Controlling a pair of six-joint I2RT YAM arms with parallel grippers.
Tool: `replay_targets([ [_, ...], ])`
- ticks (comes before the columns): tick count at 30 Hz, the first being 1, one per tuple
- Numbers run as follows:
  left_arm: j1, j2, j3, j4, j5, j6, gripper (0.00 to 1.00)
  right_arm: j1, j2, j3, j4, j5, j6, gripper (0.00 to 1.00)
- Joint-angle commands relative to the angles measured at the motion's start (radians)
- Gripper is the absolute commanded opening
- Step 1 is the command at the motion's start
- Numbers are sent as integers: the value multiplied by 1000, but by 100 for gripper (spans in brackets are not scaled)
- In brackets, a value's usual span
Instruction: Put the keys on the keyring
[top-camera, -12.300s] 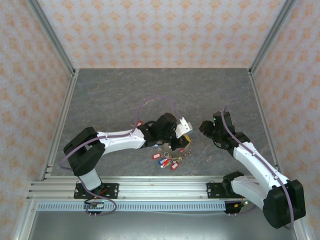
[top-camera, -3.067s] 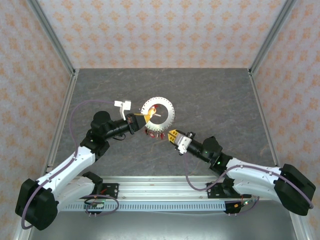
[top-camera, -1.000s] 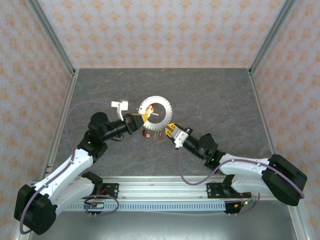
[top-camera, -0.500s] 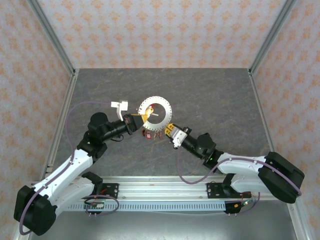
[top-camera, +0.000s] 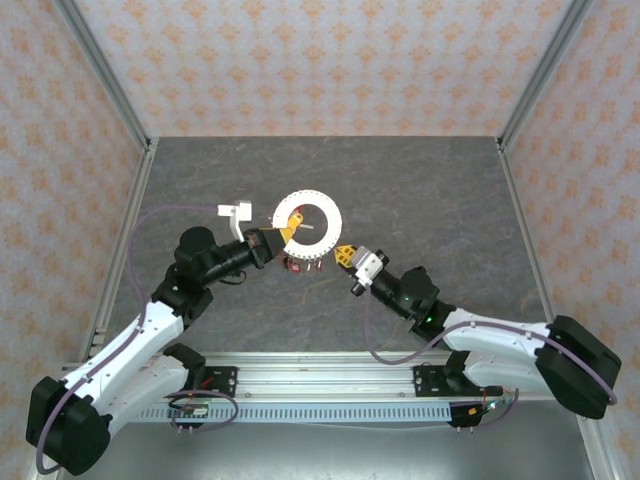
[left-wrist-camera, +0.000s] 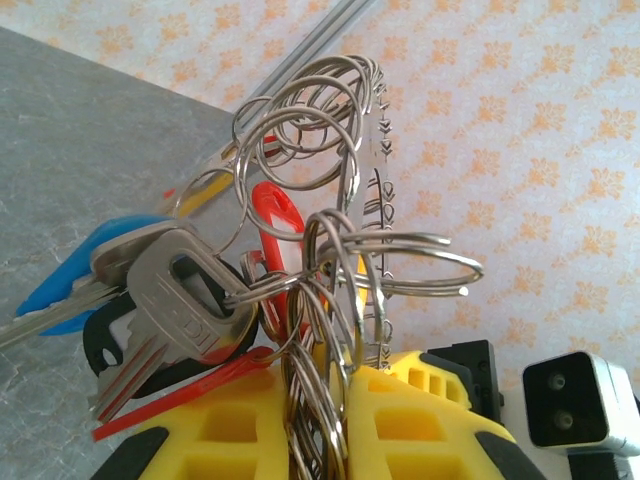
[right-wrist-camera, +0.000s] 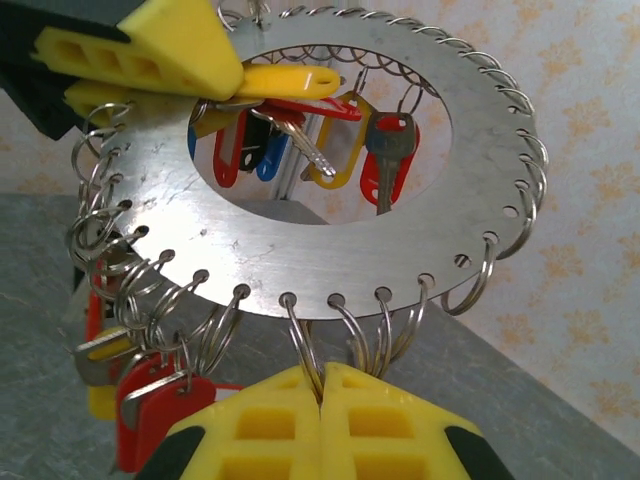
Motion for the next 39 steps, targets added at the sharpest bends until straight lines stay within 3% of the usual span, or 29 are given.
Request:
replay_targets([
  [1, 10, -1, 11, 20, -85, -56, 3, 1, -88, 65, -109, 41, 193, 0],
  [5, 6, 2, -14, 30, -77, -122, 6, 2, -126, 89, -204, 34, 321, 0],
  [8, -2, -16, -32, -1, -100, -155, 14, 2, -127, 119, -290, 22, 403, 0],
  [13, -11, -50, -87, 50, -102, -217, 0, 2, -123, 133, -394, 22, 454, 0],
  [17, -17, -104, -106, 77, -103, -201, 0, 3, -146, 40, -322, -91, 357, 0],
  [19, -18, -133, -104, 67, -101, -181, 0, 3, -165, -15, -250, -82, 330, 4],
  [22, -19, -160, -103, 81, -64, -148, 0, 10, -208, -10, -324, -112, 253, 13],
  [28, -52, -185, -71, 85, -19, -62, 0, 93, -253, -12, -337, -90, 33, 17],
  [39, -89, -116, 8, 79, 16, -4, 0, 149, -176, -11, -192, -29, -87, 20],
])
